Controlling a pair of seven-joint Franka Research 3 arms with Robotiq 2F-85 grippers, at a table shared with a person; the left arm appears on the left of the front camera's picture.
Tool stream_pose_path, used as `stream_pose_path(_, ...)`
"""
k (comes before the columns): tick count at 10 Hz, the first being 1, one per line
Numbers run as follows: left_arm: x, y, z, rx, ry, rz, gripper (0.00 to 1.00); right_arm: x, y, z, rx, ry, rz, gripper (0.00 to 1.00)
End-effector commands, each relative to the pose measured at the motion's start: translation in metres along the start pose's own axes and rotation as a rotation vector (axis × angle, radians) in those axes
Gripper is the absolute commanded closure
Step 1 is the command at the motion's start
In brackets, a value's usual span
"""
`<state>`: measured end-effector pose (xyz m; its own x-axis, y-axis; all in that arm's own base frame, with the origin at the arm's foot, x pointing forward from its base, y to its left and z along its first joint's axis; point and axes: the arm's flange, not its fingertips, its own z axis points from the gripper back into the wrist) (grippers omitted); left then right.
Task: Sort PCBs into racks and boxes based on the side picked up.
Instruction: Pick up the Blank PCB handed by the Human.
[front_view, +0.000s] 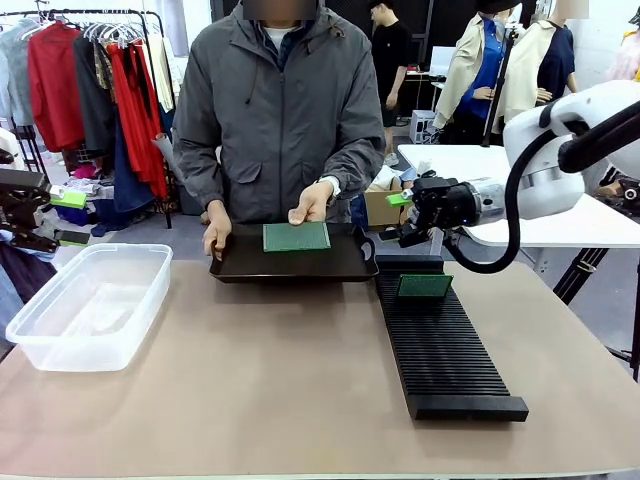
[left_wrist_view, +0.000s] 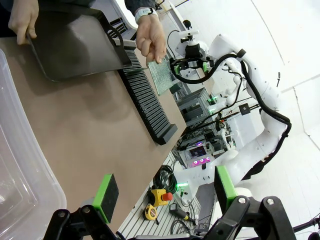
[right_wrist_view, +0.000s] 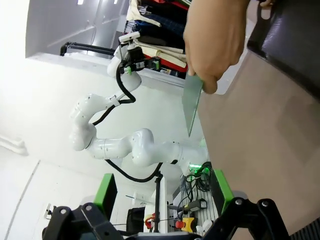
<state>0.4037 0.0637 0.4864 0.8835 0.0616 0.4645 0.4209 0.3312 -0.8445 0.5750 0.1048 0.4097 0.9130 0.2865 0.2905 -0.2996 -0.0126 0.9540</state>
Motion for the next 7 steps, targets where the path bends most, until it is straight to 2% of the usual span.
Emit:
stream_pose_path(1,-0.001,-0.002,0.001,-0.001,0.005,0.003,0.0,0.025,-0.001,-0.011,-0.02,0.01,-0.064,0.0)
stream_pose_path(5,-0.001,-0.002,0.001,-0.001,0.005,0.003,0.0,0.041,-0.007,-0.037,-0.025,0.05,-0.116,0.0)
stream_pose_path(7,-0.001,-0.002,0.001,-0.001,0.005,0.003,0.0,0.042,-0.012,-0.05,-0.038,0.037,-0.118,0.0)
